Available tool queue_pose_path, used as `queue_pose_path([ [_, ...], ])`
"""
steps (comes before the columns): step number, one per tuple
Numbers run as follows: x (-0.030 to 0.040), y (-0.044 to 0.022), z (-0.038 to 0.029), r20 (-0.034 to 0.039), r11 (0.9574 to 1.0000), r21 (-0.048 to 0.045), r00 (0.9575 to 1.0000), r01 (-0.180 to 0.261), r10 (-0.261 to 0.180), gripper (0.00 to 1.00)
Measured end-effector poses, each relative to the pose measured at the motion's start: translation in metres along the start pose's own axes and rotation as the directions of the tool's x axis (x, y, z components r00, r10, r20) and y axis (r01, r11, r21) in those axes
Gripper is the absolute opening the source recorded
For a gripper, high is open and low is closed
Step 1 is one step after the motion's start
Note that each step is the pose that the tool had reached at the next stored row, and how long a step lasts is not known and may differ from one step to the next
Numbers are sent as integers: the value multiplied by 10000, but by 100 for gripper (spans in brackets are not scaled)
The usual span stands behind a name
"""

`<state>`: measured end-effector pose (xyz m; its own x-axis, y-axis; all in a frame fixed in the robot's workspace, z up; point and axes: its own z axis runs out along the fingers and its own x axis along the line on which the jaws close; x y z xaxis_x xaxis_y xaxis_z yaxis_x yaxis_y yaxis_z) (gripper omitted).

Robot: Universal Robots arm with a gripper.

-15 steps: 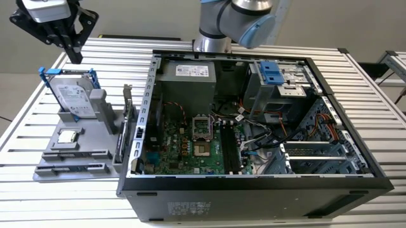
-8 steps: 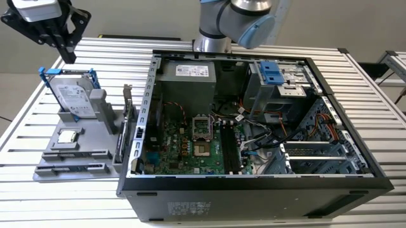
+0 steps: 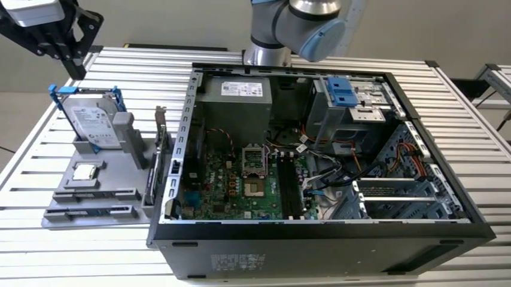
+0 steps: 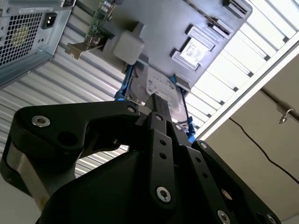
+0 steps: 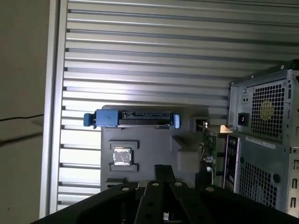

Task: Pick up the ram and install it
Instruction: 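Reach for the ram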

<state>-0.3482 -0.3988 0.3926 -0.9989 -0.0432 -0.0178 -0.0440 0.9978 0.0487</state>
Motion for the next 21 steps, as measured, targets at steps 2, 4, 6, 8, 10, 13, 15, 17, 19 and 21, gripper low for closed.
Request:
queue_pose_path([
  [2,32,1,-1,-2,10000,-1,10000,35,-35,0],
  [4,61,3,-1,-4,10000,-1,10000,67,-67,0],
  [6,81,3,-1,-4,10000,-1,10000,86,-86,0],
  [8,82,4,-1,-4,10000,-2,10000,87,-87,0],
  [10,83,4,-1,-5,10000,-2,10000,87,-87,0],
  [13,84,4,-1,-4,10000,-2,10000,87,-87,0],
  [15,86,-1,-1,-5,10000,-2,10000,86,-86,0],
  [17,86,-16,-2,-6,10000,-2,10000,85,-85,0],
  [19,86,-41,-3,-7,10000,-3,10000,86,-86,0],
  [21,87,-68,-5,-8,10000,-2,10000,86,-86,0],
])
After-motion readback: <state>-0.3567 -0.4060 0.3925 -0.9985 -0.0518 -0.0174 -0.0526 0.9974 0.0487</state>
